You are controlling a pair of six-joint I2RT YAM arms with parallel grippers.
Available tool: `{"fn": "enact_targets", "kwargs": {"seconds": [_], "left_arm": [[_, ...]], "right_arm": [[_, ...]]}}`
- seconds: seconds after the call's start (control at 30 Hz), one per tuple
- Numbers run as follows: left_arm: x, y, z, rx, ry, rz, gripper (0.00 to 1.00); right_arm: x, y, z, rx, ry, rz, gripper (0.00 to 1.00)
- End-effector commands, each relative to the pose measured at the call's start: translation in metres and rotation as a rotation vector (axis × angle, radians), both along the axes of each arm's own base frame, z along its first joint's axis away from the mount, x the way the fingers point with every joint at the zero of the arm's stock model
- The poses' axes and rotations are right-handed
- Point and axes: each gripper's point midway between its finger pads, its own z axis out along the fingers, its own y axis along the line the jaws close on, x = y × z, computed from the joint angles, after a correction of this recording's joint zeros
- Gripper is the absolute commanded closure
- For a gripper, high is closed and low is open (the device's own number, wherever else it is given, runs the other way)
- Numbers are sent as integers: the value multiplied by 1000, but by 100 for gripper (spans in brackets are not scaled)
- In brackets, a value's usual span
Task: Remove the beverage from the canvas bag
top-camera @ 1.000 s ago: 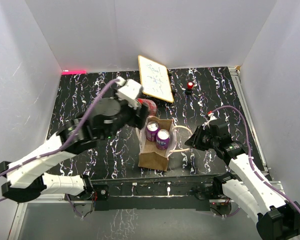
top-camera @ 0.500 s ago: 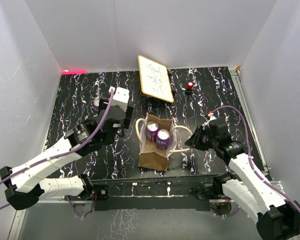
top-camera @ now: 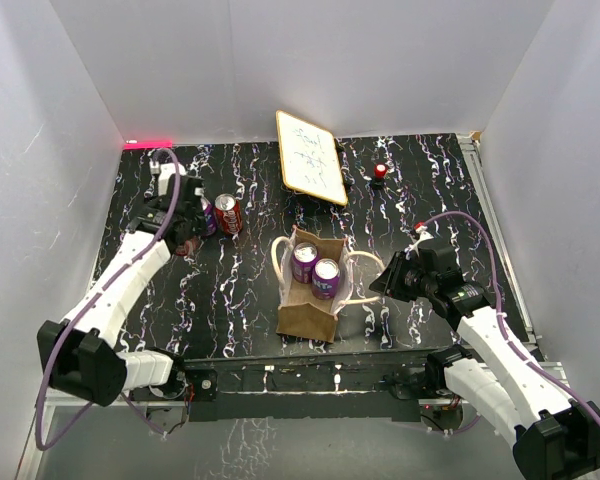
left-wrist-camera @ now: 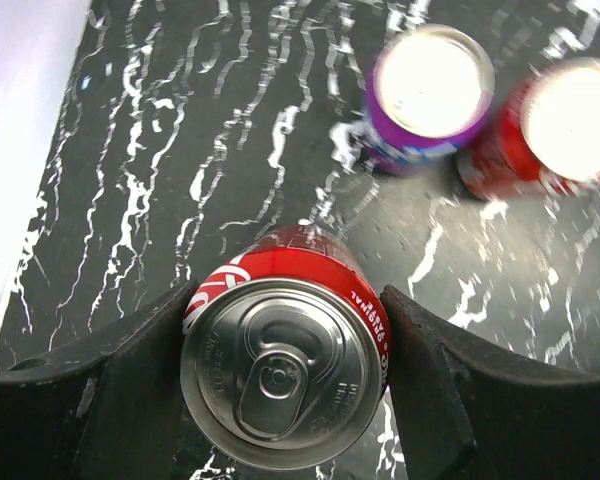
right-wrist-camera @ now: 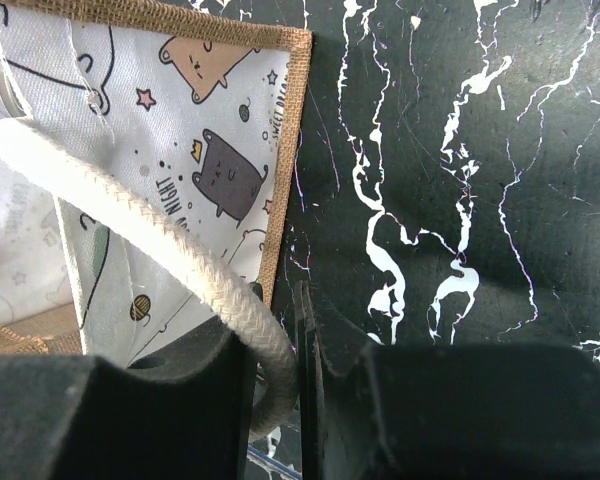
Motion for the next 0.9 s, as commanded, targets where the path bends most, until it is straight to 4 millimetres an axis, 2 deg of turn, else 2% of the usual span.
{"fn": "enact_targets", "kwargs": {"seconds": [0.0,0.17,0.27,0.4,0.63,0.87], "left_arm": [[33,32,44,-107,-195,204,100],[63,61,46,-123,-245,321,100],[83,70,31,-167,-239,336,100],[103,83,31,-152,-296,336,100],[116,87,-8,-145,-196,271,100],[124,79,-25,-160,-188,211,100]], "right_arm": [[10,1,8,6,-65,-1,78],[10,1,8,6,-66,-4,78],[9,1,8,6,-67,-4,78],[9,1,10,10,-69,-1,78],[9,1,7,4,-59,-4,78],[10,0,5,-2,-48,-8,78]]}}
